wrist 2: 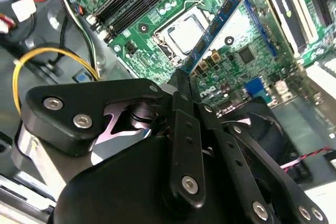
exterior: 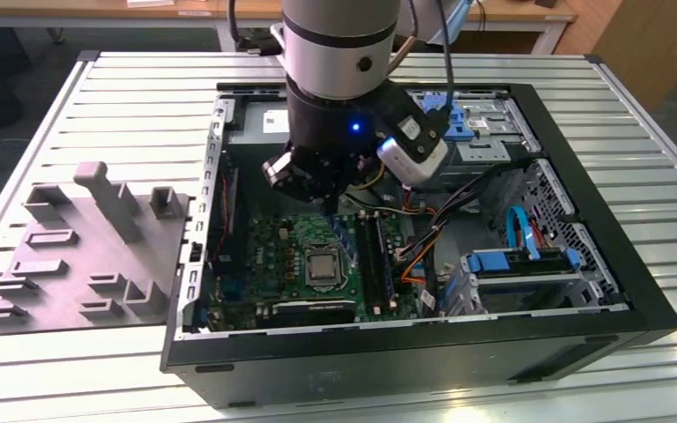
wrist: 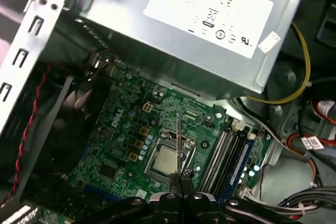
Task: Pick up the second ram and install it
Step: 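Insert the second ram into the second slot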
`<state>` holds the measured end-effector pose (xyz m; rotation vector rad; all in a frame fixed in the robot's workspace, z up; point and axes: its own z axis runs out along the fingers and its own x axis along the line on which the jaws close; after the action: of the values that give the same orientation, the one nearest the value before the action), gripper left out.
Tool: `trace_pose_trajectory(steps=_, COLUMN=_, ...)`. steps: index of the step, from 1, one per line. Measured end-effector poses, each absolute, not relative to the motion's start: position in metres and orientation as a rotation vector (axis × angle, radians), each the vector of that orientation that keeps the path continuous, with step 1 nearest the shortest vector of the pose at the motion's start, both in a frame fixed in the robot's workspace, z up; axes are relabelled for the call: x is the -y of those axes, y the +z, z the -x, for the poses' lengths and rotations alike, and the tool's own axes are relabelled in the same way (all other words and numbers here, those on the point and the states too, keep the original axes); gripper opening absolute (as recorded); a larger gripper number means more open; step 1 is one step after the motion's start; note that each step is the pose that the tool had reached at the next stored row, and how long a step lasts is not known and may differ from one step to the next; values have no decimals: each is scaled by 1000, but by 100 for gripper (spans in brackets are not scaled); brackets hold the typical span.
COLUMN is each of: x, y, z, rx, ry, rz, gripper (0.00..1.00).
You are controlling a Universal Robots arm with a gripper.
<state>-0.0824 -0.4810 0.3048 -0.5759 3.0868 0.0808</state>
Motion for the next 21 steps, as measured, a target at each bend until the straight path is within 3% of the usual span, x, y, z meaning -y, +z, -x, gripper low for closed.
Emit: trace_pose_trajectory(steps=21, x=481, y=298, z=82, rx=-3131, ry=79, rz=23, gripper=12)
